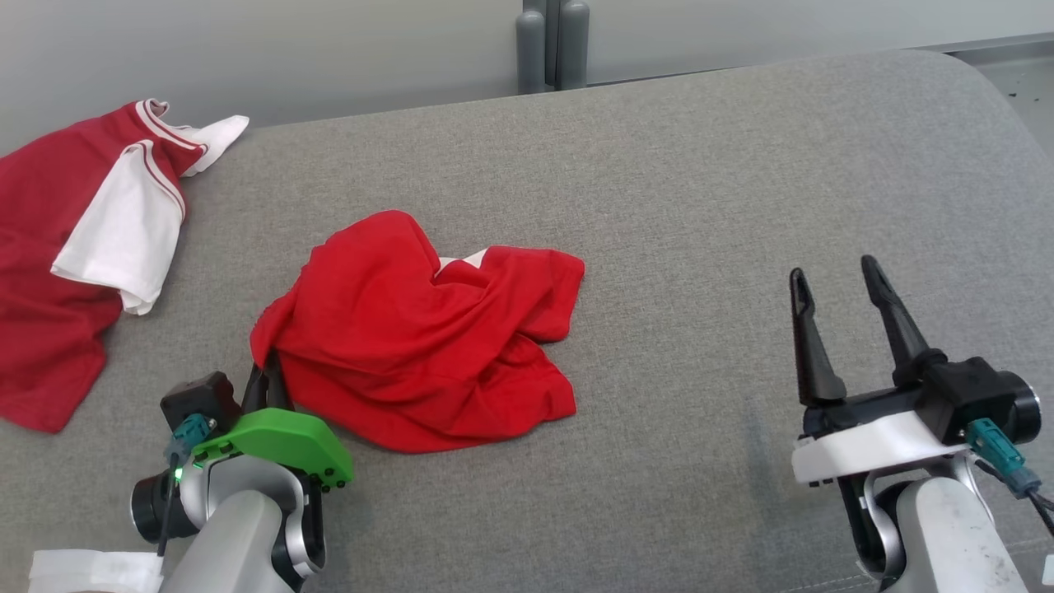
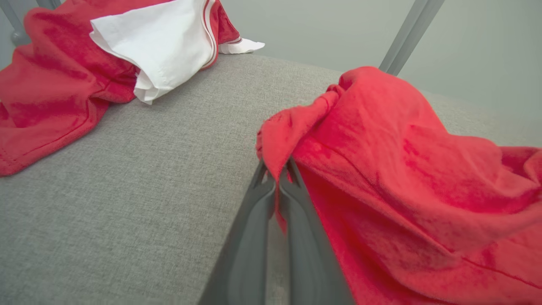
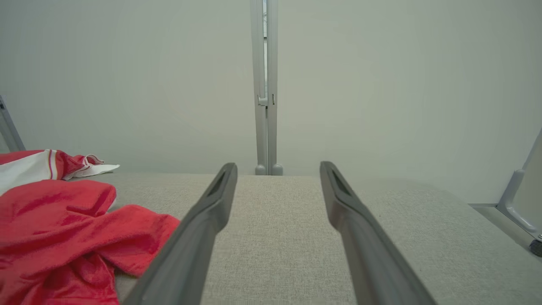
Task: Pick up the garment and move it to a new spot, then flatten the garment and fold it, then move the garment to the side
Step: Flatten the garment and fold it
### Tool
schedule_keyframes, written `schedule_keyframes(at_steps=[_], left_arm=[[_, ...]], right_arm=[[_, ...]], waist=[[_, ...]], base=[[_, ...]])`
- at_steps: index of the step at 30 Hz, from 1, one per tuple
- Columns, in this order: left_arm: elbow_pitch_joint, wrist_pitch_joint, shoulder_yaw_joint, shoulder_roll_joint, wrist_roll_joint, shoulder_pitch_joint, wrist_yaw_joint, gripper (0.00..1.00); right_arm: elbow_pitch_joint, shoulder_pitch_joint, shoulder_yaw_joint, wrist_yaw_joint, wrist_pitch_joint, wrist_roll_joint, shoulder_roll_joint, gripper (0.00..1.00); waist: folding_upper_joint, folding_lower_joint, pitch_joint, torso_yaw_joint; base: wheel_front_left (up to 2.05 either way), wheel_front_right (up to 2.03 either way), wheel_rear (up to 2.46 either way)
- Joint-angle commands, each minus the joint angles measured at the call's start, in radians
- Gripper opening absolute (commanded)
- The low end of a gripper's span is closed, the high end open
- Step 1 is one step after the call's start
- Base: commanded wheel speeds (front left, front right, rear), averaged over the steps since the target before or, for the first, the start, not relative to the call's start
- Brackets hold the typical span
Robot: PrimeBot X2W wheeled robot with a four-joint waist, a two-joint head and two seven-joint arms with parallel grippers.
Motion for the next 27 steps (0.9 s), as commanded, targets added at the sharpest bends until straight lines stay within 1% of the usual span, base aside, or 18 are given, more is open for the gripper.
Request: schedule_keyframes(at_steps=[1,3,4,5,6,10,16,22,27], left_arm=[[-0.011,0.003,-0.004,0.007,0.005,0.019,0.008,0.0],[-0.027,0.003,-0.006,0.006,0.004,0.032,0.011,0.0],[-0.039,0.001,-0.01,0.008,0.011,0.037,0.008,0.31],[-0.048,-0.001,-0.011,0.008,0.011,0.043,0.002,0.48],[-0.059,-0.003,-0.015,0.009,0.016,0.049,-0.005,1.0],[-0.102,-0.008,-0.018,0.011,0.037,0.078,-0.017,1.0],[-0.209,-0.011,-0.025,0.023,0.084,0.148,-0.043,1.0],[-0.297,-0.01,-0.035,0.027,0.114,0.212,-0.035,1.0],[-0.354,-0.01,-0.039,0.014,0.12,0.252,-0.021,1.0]], right_arm=[[0.008,0.01,0.009,0.0,-0.004,-0.002,-0.002,1.0],[0.019,0.013,0.019,0.0,-0.004,-0.007,-0.003,1.0],[0.025,0.013,0.026,0.0,-0.004,-0.006,-0.003,1.0],[0.031,0.014,0.033,0.0,-0.004,-0.004,-0.002,1.0],[0.039,0.015,0.041,0.0,-0.004,-0.005,-0.002,1.0],[0.07,0.02,0.077,0.0,-0.004,-0.01,-0.002,1.0],[0.152,-0.005,0.167,0.0,0.01,-0.013,-0.003,1.0],[0.259,-0.05,0.272,0.0,0.025,-0.009,-0.003,1.0],[0.384,-0.116,0.381,0.0,0.027,0.009,-0.003,1.0]], waist=[[0.0,0.0,-0.001,0.001],[0.0,0.0,-0.004,0.004],[0.0,0.0,-0.006,0.005],[0.0,0.0,-0.009,0.007],[0.0,0.0,-0.012,0.01],[0.0,0.0,-0.026,0.025],[0.0,0.0,-0.054,0.063],[0.0,0.0,-0.059,0.115],[0.0,0.0,-0.05,0.166]], base=[[0.0,0.0,0.0],[0.0,0.0,0.0],[0.0,0.0,0.0],[0.0,0.0,0.0],[0.0,0.0,0.0],[0.0,0.0,0.0],[0.0,0.0,0.0],[0.0,0.0,0.0],[0.0,0.0,0.0]])
